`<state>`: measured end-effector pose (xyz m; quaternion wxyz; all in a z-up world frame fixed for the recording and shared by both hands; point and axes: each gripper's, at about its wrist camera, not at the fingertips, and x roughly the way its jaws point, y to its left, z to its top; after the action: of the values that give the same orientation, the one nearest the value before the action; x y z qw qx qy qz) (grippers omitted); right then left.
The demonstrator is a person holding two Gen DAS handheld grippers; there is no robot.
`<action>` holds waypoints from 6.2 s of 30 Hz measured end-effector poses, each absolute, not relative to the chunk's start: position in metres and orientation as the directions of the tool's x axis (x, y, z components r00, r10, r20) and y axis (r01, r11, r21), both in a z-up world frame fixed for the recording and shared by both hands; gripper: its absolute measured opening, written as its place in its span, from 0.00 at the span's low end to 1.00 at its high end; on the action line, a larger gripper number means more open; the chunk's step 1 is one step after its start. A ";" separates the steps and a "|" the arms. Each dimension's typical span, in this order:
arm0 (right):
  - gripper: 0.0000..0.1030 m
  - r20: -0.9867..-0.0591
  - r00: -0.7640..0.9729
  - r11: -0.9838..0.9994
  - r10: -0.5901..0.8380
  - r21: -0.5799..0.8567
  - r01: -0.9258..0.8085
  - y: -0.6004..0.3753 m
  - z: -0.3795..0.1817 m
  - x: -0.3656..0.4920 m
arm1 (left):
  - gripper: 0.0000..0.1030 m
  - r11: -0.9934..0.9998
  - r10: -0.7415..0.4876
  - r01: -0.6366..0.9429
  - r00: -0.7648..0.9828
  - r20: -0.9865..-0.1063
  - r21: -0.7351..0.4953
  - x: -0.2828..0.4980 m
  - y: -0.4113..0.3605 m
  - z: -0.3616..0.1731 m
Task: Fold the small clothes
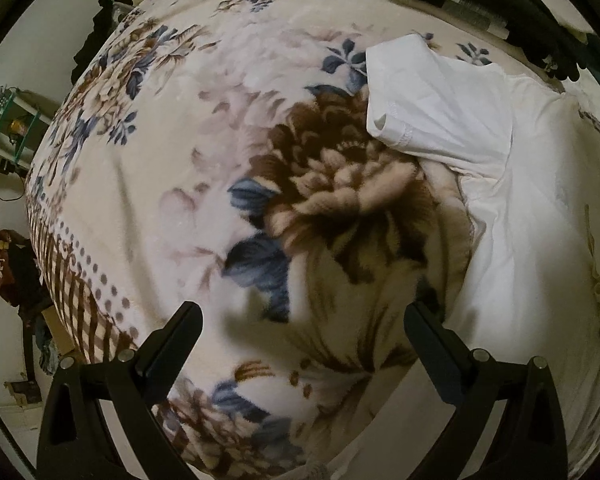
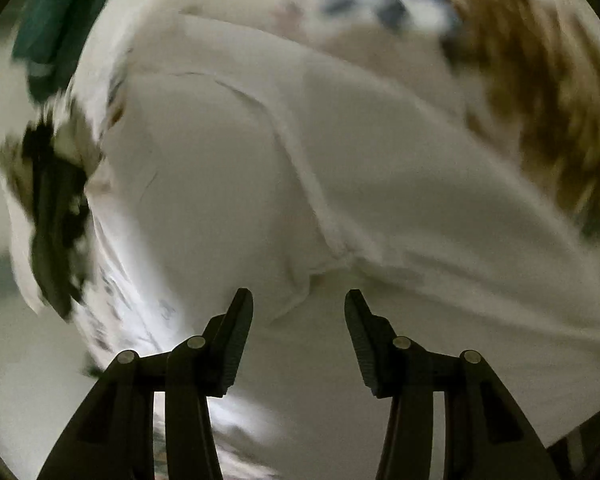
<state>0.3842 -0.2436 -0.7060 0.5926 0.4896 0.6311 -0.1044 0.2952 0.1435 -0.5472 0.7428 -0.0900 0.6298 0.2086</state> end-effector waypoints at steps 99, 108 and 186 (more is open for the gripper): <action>0.50 -0.881 -0.197 0.823 0.430 0.293 0.486 -0.593 -0.645 0.176 | 0.67 0.921 -0.259 -0.338 -0.159 -0.953 -0.194 0.111 -0.238 -0.551; 0.50 -0.885 -0.187 0.849 0.427 0.321 0.419 -0.571 -0.634 0.228 | 0.41 0.897 -0.354 -0.311 -0.078 -0.932 -0.314 0.129 -0.320 -0.575; 0.05 -0.724 -0.438 0.846 0.533 0.449 0.288 -0.172 -0.712 0.114 | 0.02 0.762 -0.354 -0.481 0.253 -0.900 -0.434 0.063 0.103 -0.559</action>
<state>0.1142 -0.1721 -0.7116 0.4703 0.2449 0.8378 0.1303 0.0633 0.1029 -0.5592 0.7137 -0.3423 0.6095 0.0444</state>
